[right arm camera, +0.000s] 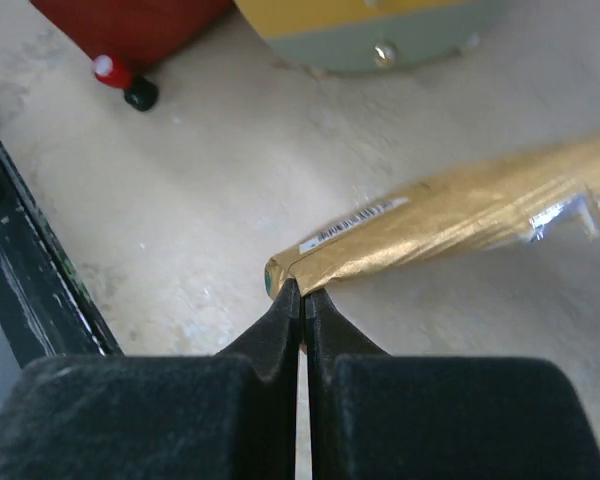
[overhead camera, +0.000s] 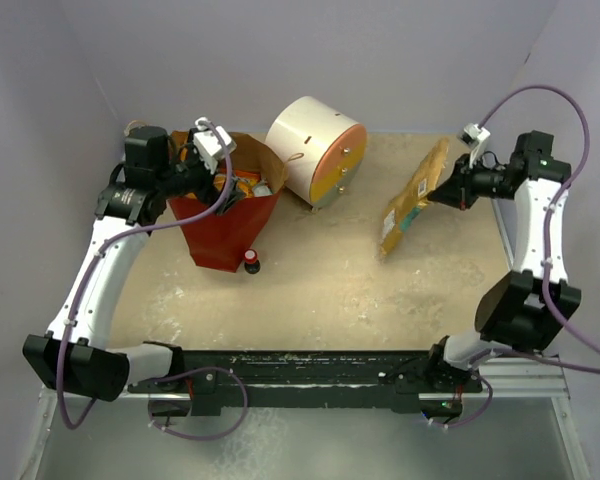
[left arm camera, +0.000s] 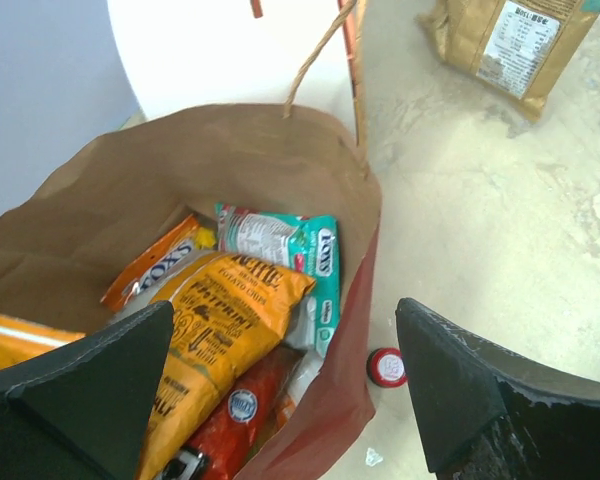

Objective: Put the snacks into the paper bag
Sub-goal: Pick up the snack from the center of the board.

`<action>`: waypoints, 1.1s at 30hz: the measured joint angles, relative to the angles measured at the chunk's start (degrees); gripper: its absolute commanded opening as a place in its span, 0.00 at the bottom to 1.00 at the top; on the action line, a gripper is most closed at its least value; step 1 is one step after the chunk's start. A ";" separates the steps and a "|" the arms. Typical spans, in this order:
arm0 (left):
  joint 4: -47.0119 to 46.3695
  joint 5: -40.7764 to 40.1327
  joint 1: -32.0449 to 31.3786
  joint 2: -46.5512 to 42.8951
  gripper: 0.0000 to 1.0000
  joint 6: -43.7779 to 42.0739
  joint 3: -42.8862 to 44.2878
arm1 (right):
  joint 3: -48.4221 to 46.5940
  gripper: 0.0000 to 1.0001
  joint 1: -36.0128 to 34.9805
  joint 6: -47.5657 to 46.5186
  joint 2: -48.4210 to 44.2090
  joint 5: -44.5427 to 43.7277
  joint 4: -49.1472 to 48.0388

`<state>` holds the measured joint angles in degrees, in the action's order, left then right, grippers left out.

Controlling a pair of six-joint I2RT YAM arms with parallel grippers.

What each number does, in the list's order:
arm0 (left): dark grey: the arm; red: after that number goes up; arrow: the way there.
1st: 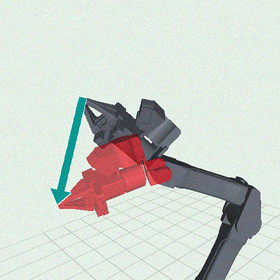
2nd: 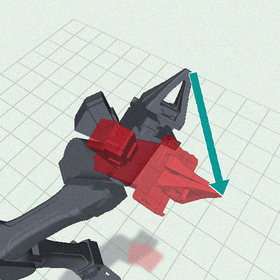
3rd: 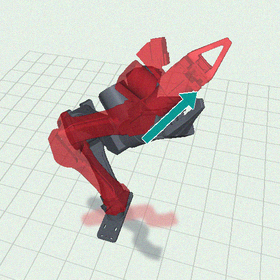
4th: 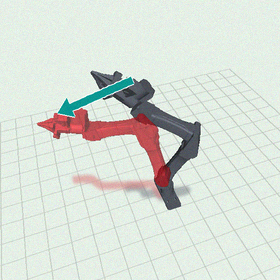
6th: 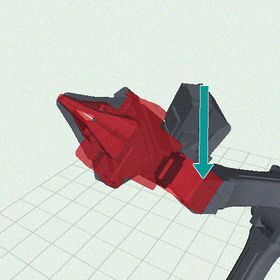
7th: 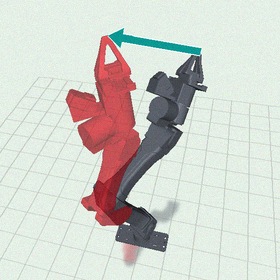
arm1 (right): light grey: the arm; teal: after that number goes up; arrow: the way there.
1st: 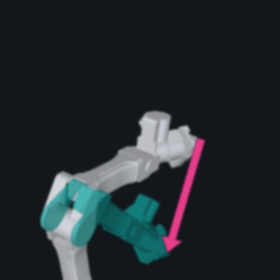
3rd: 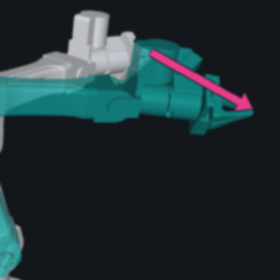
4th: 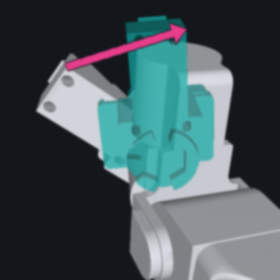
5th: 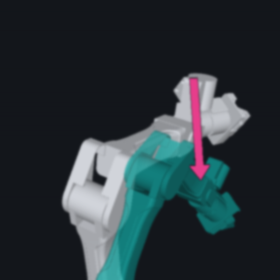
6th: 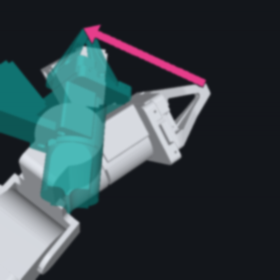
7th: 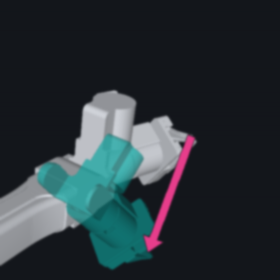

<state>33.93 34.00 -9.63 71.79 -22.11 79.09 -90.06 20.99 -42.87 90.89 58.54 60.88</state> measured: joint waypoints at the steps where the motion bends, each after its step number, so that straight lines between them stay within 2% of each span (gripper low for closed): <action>1: 0.04 0.15 -0.61 0.13 0.94 0.00 0.11 | 0.07 0.00 -1.16 1.38 -1.84 1.05 -0.33; 4: 0.07 0.28 -3.02 1.01 0.94 -0.02 0.94 | 2.73 0.00 -6.58 9.46 -8.66 2.08 -7.06; 9: 0.00 -0.44 -10.82 3.74 0.94 0.00 4.52 | 13.11 0.00 -16.24 28.92 -22.53 0.46 -27.96; 14: -0.33 -1.44 -20.09 7.32 0.96 0.09 9.35 | 13.79 0.00 -18.32 40.89 -25.64 -0.52 -40.24; 21: -1.57 -2.51 -29.18 13.18 0.96 0.50 16.79 | 14.08 0.00 -19.96 52.41 -24.24 -0.52 -50.05; 33: -5.75 -4.81 -34.75 22.03 0.96 0.24 25.22 | 14.82 0.00 -21.35 61.86 -25.66 -0.48 -57.77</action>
<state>28.18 29.19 -44.38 93.82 -21.87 104.31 -75.24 -0.36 18.98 65.23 58.06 3.11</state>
